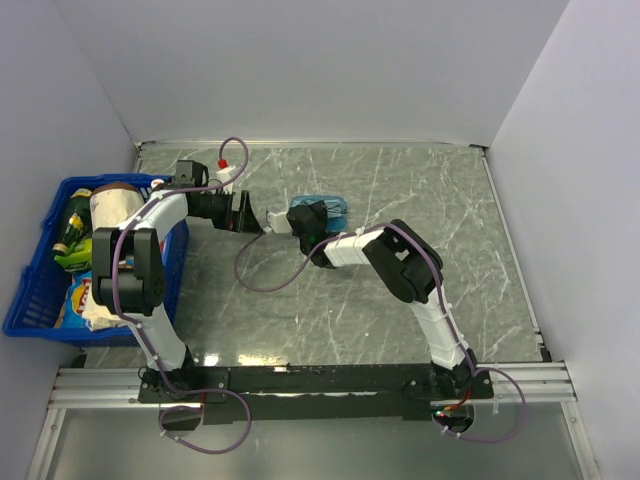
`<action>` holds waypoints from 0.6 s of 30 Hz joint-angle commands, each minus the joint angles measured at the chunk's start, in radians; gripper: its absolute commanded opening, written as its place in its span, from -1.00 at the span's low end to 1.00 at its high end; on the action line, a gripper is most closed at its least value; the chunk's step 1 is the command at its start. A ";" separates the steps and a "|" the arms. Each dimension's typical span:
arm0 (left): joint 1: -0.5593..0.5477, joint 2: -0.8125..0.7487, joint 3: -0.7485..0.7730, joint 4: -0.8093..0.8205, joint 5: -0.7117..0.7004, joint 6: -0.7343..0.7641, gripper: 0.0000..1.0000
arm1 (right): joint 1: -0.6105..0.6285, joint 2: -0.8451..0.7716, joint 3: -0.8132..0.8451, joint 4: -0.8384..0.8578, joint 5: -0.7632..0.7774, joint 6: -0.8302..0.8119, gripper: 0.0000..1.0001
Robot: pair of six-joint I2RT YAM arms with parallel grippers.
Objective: Organize the sunglasses
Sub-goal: Place the sunglasses at the center of the board.
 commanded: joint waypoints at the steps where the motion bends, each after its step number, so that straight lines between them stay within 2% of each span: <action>1: 0.005 0.003 0.021 -0.001 0.045 0.024 0.93 | -0.004 0.028 0.047 -0.009 0.023 0.012 -0.38; 5: 0.005 0.006 0.021 -0.004 0.048 0.027 0.93 | -0.006 0.016 0.047 -0.043 0.001 0.038 -0.20; 18: 0.008 0.014 0.023 -0.007 0.056 0.030 0.93 | -0.007 -0.099 0.088 -0.306 -0.128 0.183 0.05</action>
